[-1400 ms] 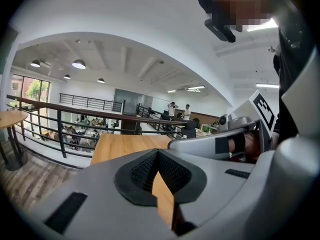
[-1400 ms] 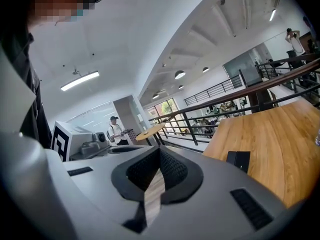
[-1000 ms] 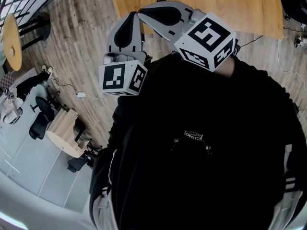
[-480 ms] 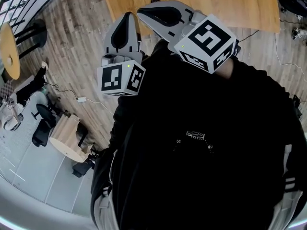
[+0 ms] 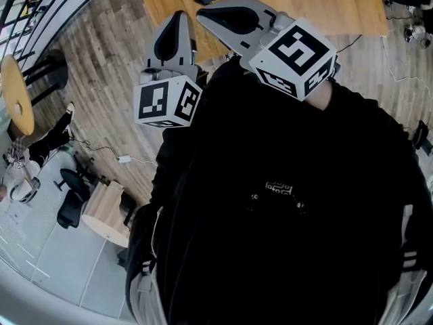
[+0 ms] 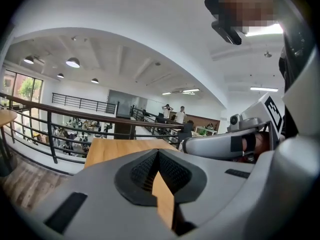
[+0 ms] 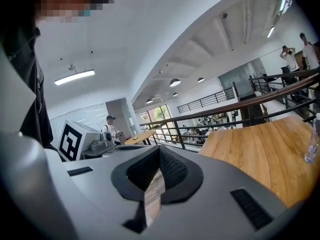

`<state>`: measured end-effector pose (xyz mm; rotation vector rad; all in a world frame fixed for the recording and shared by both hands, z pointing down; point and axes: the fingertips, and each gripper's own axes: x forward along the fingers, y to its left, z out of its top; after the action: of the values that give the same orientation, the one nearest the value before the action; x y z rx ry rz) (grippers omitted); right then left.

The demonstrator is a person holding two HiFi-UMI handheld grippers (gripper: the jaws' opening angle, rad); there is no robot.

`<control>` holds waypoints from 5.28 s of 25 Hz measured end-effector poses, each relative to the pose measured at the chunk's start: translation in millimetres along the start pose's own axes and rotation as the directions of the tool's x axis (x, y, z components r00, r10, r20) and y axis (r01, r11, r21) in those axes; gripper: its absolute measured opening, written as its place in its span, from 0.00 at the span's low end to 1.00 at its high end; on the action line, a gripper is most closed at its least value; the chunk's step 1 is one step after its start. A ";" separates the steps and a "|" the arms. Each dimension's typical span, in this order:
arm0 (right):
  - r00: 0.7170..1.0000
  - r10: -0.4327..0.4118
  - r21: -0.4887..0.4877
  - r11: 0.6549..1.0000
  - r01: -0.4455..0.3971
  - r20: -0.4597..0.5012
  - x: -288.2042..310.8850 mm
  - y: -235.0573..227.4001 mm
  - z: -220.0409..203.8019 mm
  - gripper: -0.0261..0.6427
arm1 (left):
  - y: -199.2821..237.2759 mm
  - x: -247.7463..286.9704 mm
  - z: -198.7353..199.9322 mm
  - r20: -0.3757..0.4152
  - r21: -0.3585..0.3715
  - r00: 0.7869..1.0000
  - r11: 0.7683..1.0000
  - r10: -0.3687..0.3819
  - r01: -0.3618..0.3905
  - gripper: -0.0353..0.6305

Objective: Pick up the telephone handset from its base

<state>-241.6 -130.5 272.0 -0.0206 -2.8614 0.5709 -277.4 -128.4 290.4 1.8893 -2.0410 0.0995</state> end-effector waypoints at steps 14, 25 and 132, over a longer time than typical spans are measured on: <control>0.985 -0.166 -0.050 0.984 0.169 0.047 22.2 -27.2 26.6 0.06 | 16.4 35.3 32.1 0.027 0.060 0.979 0.978 -0.203 0.202 0.05; 0.986 -0.168 -0.082 0.983 0.166 -0.012 43.1 -13.3 24.6 0.06 | 32.3 56.9 13.9 -0.015 0.028 0.946 0.946 -0.323 0.323 0.05; 0.986 -0.167 0.104 0.980 0.168 -0.015 39.1 -87.4 -4.9 0.06 | 163.6 242.3 -263.4 -0.342 -0.571 0.777 0.773 -0.529 0.275 0.37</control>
<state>-276.1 -207.2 318.1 0.2334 -2.7875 0.6835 -392.5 -265.6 640.8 1.7072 -1.1309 -0.0565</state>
